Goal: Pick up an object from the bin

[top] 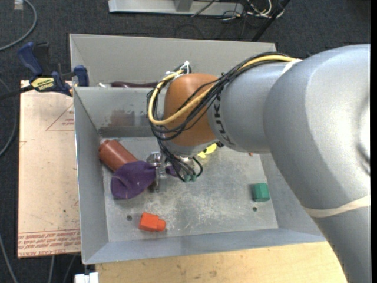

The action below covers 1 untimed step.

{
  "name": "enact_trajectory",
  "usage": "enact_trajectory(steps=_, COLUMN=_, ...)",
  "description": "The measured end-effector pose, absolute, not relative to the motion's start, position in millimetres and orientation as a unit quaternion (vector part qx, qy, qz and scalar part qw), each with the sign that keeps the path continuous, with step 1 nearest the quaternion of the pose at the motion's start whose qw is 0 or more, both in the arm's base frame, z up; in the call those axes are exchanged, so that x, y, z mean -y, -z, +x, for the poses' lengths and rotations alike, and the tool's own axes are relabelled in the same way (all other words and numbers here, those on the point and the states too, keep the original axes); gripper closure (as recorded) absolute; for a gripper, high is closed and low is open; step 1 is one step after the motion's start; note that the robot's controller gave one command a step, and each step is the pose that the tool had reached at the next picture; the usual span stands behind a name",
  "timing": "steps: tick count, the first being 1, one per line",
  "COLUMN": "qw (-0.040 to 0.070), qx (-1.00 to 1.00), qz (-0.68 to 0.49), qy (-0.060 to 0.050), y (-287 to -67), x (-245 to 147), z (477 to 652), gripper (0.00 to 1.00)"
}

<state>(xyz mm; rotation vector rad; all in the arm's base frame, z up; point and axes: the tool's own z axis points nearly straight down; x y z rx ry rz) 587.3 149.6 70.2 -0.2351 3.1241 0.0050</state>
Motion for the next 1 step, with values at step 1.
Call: enact_trajectory(steps=1, qw=0.009, qx=-0.997, qz=-0.076, qy=-0.002, y=-233.8, x=-142.2, z=585.5, gripper=1.00)
